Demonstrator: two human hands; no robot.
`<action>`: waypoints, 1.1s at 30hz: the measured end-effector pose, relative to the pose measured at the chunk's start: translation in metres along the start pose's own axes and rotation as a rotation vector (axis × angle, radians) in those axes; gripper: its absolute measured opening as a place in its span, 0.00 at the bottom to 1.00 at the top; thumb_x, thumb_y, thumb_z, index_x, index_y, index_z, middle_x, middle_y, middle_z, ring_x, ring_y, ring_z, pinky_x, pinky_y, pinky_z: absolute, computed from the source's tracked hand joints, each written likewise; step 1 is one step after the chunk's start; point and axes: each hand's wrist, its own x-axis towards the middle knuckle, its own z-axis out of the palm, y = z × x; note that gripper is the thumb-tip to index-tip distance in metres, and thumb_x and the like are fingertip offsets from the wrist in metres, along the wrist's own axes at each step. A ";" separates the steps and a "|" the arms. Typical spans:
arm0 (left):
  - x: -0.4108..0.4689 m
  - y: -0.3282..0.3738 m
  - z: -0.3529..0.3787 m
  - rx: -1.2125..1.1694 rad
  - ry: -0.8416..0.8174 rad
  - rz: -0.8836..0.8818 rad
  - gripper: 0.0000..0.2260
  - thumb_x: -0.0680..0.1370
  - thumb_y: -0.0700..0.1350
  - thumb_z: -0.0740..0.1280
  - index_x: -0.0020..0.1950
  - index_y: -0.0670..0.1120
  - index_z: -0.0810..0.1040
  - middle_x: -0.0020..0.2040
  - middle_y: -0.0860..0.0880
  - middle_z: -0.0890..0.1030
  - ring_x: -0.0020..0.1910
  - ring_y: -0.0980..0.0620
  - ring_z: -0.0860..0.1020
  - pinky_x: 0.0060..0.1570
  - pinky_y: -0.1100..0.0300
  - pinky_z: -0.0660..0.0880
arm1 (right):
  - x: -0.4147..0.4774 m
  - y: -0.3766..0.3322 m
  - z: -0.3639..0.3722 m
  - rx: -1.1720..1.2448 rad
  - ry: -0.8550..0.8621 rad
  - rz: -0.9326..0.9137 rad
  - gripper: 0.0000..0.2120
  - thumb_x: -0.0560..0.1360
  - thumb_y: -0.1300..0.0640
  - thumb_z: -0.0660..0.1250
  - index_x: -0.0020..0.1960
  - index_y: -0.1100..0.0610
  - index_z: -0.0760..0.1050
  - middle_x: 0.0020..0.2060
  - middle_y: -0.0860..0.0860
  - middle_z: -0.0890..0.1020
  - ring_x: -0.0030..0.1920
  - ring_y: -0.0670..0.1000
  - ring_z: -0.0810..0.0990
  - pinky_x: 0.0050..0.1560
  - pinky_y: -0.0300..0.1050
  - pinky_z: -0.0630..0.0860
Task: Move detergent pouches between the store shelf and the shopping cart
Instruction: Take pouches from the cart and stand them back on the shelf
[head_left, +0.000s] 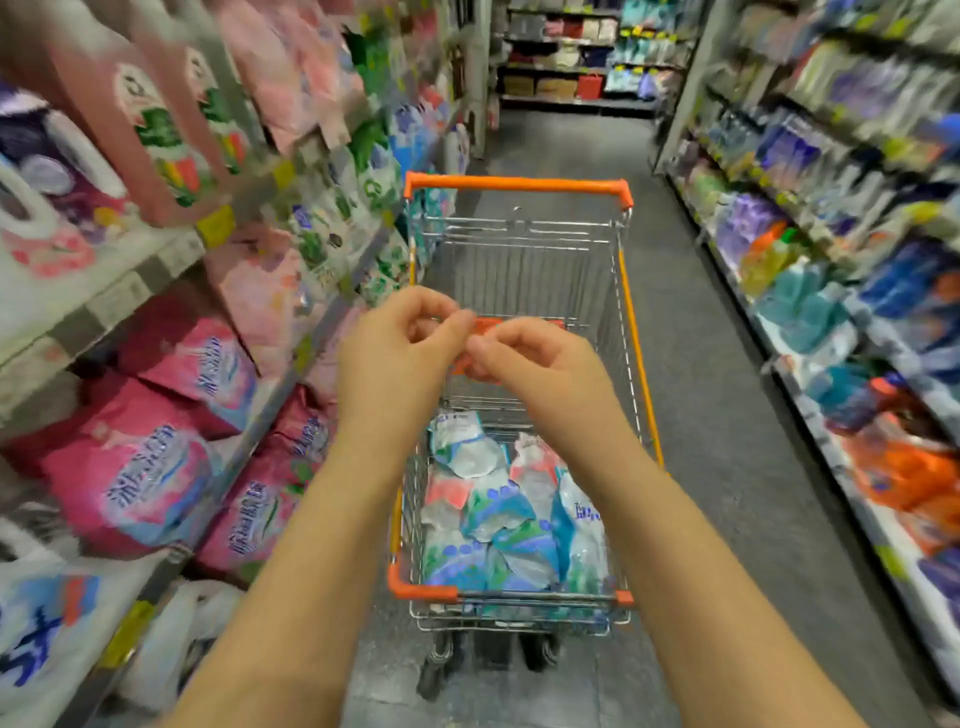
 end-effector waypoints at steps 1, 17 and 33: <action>0.014 -0.017 0.020 -0.024 -0.033 -0.044 0.05 0.70 0.46 0.69 0.35 0.50 0.75 0.27 0.52 0.78 0.29 0.56 0.76 0.38 0.57 0.73 | 0.013 0.017 -0.010 -0.005 0.045 0.036 0.09 0.74 0.62 0.68 0.36 0.55 0.76 0.31 0.48 0.79 0.36 0.44 0.77 0.43 0.36 0.75; 0.031 -0.334 0.211 0.459 -0.436 -0.848 0.18 0.77 0.48 0.65 0.63 0.42 0.70 0.52 0.44 0.78 0.53 0.47 0.75 0.50 0.58 0.67 | 0.091 0.374 -0.102 -0.336 0.443 0.886 0.16 0.76 0.55 0.65 0.62 0.60 0.72 0.50 0.54 0.78 0.51 0.56 0.77 0.52 0.43 0.70; 0.017 -0.433 0.236 0.820 -0.624 -0.790 0.25 0.75 0.57 0.52 0.65 0.42 0.67 0.57 0.39 0.75 0.56 0.37 0.74 0.47 0.52 0.68 | 0.139 0.451 -0.027 -0.427 0.008 0.616 0.23 0.77 0.58 0.60 0.70 0.64 0.65 0.65 0.60 0.71 0.65 0.57 0.70 0.63 0.43 0.64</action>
